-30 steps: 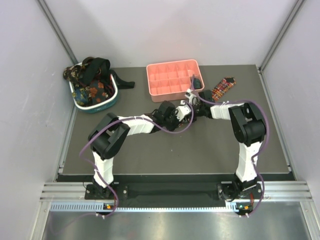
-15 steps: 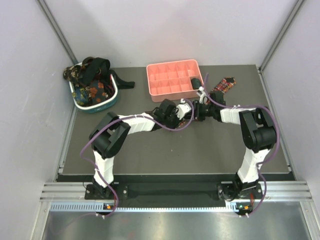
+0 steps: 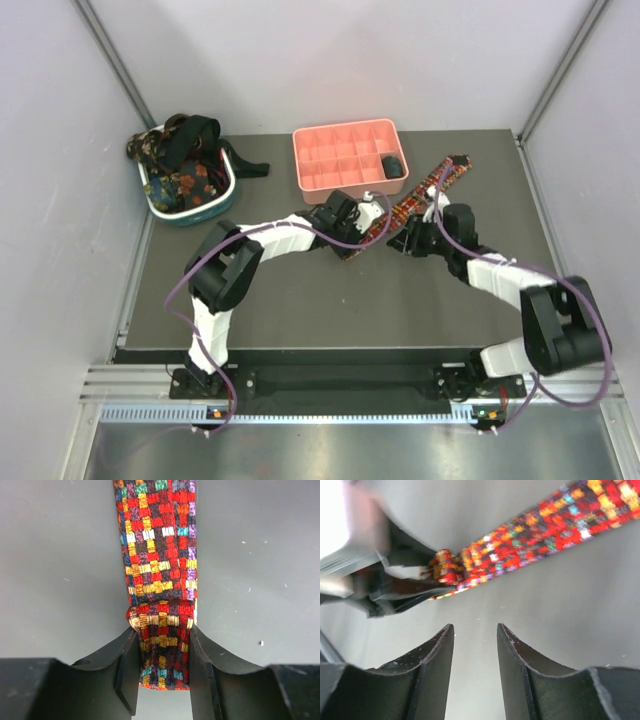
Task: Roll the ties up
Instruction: Roll the tie
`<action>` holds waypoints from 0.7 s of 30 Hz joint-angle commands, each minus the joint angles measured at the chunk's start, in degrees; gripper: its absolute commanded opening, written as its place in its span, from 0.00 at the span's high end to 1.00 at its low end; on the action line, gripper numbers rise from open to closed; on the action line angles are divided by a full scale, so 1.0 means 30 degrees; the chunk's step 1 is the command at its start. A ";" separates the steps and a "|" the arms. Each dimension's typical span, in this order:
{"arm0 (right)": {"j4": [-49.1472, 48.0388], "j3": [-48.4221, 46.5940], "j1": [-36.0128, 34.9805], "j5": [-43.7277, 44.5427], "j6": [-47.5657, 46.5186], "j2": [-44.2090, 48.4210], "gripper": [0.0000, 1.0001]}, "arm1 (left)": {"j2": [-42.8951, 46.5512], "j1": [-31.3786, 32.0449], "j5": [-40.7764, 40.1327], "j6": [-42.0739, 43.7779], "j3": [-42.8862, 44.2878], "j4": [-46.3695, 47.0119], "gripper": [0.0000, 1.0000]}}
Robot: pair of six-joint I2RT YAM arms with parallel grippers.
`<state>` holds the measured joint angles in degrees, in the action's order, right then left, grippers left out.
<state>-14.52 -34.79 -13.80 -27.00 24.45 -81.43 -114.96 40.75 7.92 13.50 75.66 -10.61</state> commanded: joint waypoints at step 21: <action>0.0969 0.0033 -1.6836 1.7200 -0.8756 0.3858 0.57 | -0.3281 0.0596 -0.0443 -0.2154 0.4662 -0.9908 0.68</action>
<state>-10.81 -28.18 -59.27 16.03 5.34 -65.91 -121.14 41.58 6.81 9.78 89.10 -27.70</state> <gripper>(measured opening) 0.425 0.419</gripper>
